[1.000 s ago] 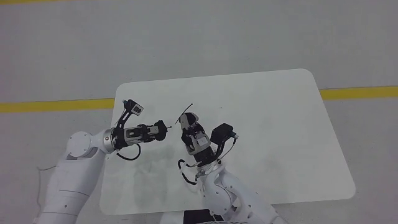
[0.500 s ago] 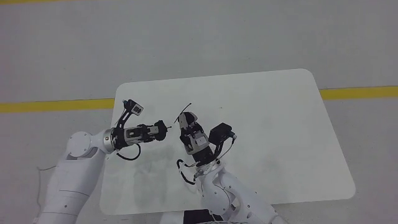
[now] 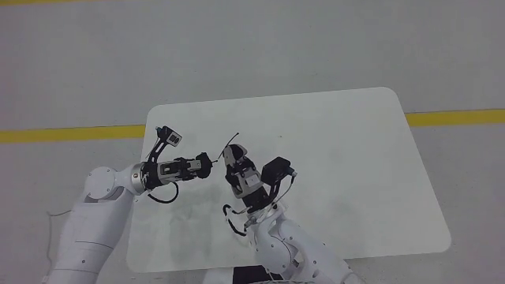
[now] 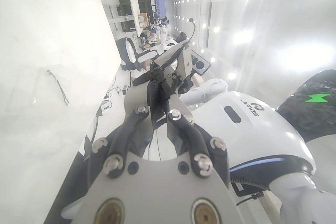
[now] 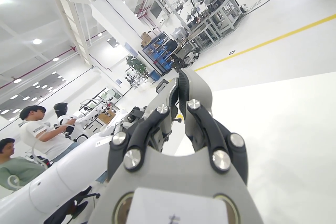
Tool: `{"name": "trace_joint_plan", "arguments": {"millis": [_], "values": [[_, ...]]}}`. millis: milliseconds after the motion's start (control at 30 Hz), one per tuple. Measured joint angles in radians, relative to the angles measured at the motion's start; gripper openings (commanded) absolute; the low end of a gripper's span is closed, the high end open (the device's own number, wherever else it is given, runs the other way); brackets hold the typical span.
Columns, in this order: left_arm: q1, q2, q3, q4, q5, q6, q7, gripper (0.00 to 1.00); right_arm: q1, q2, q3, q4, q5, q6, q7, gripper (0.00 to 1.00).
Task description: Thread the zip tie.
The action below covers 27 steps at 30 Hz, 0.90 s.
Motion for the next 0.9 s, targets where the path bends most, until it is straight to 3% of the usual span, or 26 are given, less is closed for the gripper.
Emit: {"name": "trace_joint_plan", "arguments": {"millis": [900], "values": [[0.000,0.000,0.000,0.000,0.000,0.000,0.000,0.00,0.000,0.020,-0.016,-0.013,0.003,0.010,-0.020,0.00]]}}
